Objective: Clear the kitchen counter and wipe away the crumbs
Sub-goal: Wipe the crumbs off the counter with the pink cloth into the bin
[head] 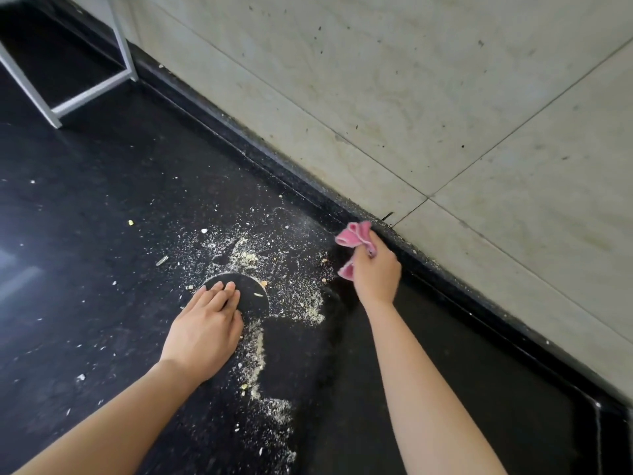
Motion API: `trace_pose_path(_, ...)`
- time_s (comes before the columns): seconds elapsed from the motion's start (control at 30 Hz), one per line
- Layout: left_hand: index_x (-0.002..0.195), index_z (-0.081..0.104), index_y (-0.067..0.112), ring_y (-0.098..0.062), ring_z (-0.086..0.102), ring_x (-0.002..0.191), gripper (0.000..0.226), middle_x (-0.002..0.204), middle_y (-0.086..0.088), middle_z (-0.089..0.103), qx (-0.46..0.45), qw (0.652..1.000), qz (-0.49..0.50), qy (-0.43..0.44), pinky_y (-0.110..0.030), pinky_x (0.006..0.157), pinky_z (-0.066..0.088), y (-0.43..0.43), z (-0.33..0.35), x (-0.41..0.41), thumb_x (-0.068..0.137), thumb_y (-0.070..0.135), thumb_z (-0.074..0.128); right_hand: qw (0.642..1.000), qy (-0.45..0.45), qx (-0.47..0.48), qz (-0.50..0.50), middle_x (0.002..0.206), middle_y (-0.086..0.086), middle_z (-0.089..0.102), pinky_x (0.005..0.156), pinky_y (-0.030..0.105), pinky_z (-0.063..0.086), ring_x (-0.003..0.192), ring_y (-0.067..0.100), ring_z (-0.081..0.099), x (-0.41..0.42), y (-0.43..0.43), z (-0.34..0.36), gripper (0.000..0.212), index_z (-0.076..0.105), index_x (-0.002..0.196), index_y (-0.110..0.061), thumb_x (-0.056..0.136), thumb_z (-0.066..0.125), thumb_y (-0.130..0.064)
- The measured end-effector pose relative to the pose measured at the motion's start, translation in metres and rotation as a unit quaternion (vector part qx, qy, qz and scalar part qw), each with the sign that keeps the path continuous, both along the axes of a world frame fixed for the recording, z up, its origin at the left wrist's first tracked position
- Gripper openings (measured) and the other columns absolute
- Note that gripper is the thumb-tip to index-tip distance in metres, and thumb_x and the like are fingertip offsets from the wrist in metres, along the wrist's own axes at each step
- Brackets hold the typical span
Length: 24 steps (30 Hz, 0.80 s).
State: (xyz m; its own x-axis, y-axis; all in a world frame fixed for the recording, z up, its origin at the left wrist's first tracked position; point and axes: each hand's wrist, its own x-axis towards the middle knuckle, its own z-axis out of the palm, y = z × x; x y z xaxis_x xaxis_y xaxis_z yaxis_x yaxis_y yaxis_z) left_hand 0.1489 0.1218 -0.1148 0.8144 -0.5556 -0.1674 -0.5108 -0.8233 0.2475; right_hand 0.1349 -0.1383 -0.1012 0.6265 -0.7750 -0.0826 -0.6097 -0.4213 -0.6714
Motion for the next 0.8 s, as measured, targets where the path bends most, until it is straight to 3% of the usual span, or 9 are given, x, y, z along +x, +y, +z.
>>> trace_pose_path(0.07,0.108,0.069,-0.003,-0.029,0.064,0.109,0.057,0.116,-0.013,0.067,-0.003,1.0,0.0,-0.004,-0.046,0.099,0.042,0.001,-0.001,0.001,0.086,0.03,0.028,0.998,0.018,-0.055,-0.04,0.042,-0.016,0.057,0.039,0.008,0.039,0.042,-0.007,0.057,-0.022,-0.015,-0.002,0.041,0.058,0.127,-0.032,0.092,0.045,-0.014)
trace_pose_path(0.13,0.107,0.069,-0.002,-0.029,0.064,0.108,0.055,0.115,-0.013,0.068,-0.003,1.0,-0.004,-0.003,-0.046,0.099,0.043,0.002,-0.001,0.001,0.086,0.029,0.029,0.992,0.103,-0.062,-0.035,0.059,-0.005,0.067,0.054,0.023,0.051,0.06,0.01,0.067,-0.034,-0.022,-0.005,0.043,0.056,0.128,-0.034,0.092,0.041,-0.015)
trace_pose_path(0.27,0.107,0.069,-0.002,-0.028,0.064,0.108,0.054,0.115,-0.012,0.068,0.003,1.0,-0.02,0.001,-0.047,0.097,0.045,0.002,-0.004,0.001,0.086,0.029,0.03,0.98,0.181,-0.081,-0.031,0.091,0.012,0.071,0.067,0.034,0.05,0.085,0.032,0.065,-0.009,-0.001,-0.019,0.041,0.041,0.136,-0.022,0.095,0.039,-0.017)
trace_pose_path(0.37,0.11,0.068,-0.002,-0.029,0.062,0.111,0.055,0.118,-0.012,0.066,-0.002,1.0,-0.023,-0.009,-0.046,0.098,0.044,0.003,-0.007,0.001,0.087,0.029,0.028,0.983,0.161,-0.063,0.053,0.081,0.006,0.069,0.048,0.024,0.044,0.067,0.022,0.064,0.033,0.034,-0.022,0.04,0.035,0.135,-0.026,0.097,0.037,-0.015)
trace_pose_path(0.43,0.124,0.059,0.001,-0.027,0.051,0.125,0.058,0.133,-0.011,0.056,0.009,1.0,-0.019,0.0,-0.041,0.108,0.032,0.001,-0.009,-0.002,0.091,0.032,0.022,0.978,0.161,-0.021,0.132,0.08,0.005,0.07,0.048,0.023,0.042,0.061,0.016,0.063,0.06,0.056,-0.019,0.043,0.036,0.137,-0.029,0.096,0.037,-0.014)
trace_pose_path(0.5,0.145,0.03,0.008,-0.02,0.019,0.144,0.057,0.154,-0.005,0.025,0.039,0.999,-0.027,-0.001,-0.031,0.116,0.005,0.002,-0.013,-0.004,0.099,0.037,0.015,0.964,0.162,0.047,0.206,0.077,-0.001,0.07,0.055,0.025,0.044,0.054,0.004,0.061,0.079,0.075,-0.012,0.047,0.041,0.138,-0.033,0.095,0.037,-0.015)
trace_pose_path(0.57,0.15,0.01,0.014,-0.015,-0.009,0.145,0.059,0.158,0.002,0.003,0.021,0.999,-0.024,0.012,-0.028,0.114,-0.01,0.005,-0.016,-0.005,0.098,0.042,0.007,0.955,0.127,0.113,0.241,0.063,-0.011,0.065,0.053,0.02,0.047,0.047,-0.002,0.061,0.085,0.085,-0.006,0.047,0.044,0.138,-0.038,0.095,0.038,-0.019)
trace_pose_path(0.7,0.148,0.011,0.013,-0.014,-0.011,0.141,0.076,0.154,0.006,0.001,-0.015,0.999,-0.022,-0.023,-0.03,0.116,-0.004,0.04,-0.006,0.002,0.087,0.049,-0.016,0.974,0.03,0.138,0.176,0.075,-0.004,0.069,0.041,0.015,0.044,0.049,-0.001,0.064,0.049,0.07,0.0,0.045,0.039,0.141,-0.034,0.098,0.042,-0.022)
trace_pose_path(0.8,0.148,0.015,0.008,-0.015,-0.003,0.144,0.059,0.157,0.0,0.008,-0.025,0.998,0.05,-0.019,-0.034,0.119,0.004,0.086,-0.005,0.022,0.097,0.038,0.007,0.992,0.062,0.102,0.043,0.07,-0.01,0.069,0.046,0.02,0.045,0.049,-0.001,0.064,-0.008,0.032,0.002,0.048,0.036,0.141,-0.04,0.097,0.043,-0.022)
